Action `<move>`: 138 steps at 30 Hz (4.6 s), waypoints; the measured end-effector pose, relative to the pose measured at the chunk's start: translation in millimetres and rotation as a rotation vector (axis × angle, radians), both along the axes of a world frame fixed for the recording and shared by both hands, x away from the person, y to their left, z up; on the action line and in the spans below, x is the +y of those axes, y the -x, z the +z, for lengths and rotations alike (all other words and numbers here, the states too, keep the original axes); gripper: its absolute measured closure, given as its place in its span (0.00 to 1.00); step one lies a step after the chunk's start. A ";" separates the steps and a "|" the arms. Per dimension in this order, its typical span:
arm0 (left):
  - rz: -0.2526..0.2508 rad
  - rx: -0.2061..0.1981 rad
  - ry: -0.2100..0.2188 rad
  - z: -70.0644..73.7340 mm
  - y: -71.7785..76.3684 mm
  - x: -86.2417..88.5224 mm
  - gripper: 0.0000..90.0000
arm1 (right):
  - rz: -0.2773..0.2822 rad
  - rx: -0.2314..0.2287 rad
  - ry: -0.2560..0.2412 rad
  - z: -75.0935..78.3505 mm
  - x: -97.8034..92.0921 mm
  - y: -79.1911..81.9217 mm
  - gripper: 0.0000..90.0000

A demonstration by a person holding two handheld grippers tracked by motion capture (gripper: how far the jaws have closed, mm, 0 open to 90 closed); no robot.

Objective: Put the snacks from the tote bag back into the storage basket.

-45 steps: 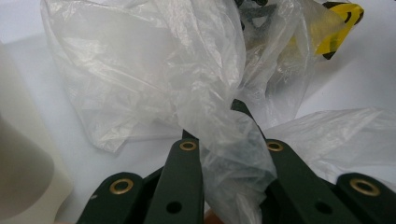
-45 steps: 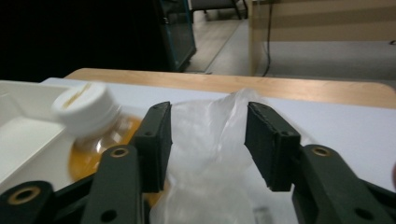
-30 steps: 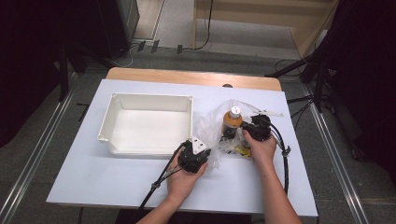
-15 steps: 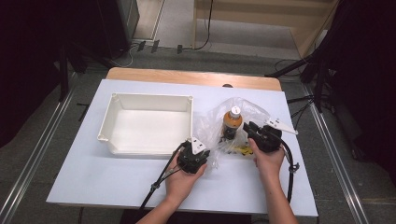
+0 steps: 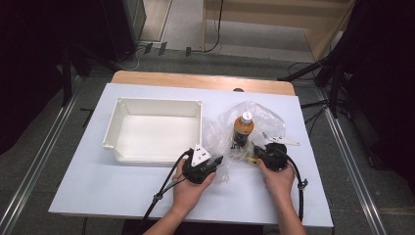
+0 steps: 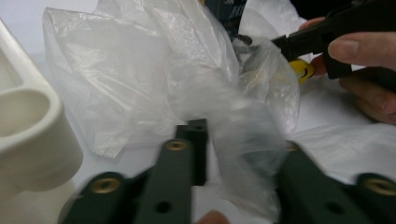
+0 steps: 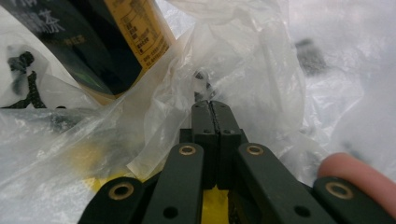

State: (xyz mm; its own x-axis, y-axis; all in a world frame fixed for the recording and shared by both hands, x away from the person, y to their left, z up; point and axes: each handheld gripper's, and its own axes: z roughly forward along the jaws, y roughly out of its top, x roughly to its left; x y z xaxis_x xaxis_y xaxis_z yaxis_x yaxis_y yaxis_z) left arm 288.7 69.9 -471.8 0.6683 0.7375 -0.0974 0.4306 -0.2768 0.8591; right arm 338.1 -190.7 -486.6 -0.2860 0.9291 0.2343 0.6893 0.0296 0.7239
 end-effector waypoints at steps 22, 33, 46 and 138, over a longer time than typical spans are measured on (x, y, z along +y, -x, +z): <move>-0.012 0.064 -0.132 -3.9 -4.8 -13.0 0.87 | 0.017 -0.165 -0.072 27.1 3.7 16.2 0.83; -0.014 -0.063 0.021 1.6 6.3 -1.1 0.73 | 0.047 -0.079 -0.008 9.1 18.2 16.1 0.85; -0.029 0.032 -0.110 -3.6 -0.9 -13.5 0.97 | 0.216 -0.203 -0.061 36.3 73.5 24.5 0.93; -0.040 -0.010 0.018 2.0 3.9 -1.5 0.84 | 0.009 -0.470 -0.080 128.8 54.5 13.5 0.35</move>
State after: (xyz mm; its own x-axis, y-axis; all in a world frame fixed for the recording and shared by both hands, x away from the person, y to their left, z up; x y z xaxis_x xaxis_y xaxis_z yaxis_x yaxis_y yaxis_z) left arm 284.8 68.4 -469.8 0.6981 0.7085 -0.1029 0.4105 -0.2783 0.8683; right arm 324.6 -136.2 -357.8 -0.3856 0.9106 0.1484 0.2867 -0.0346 0.9574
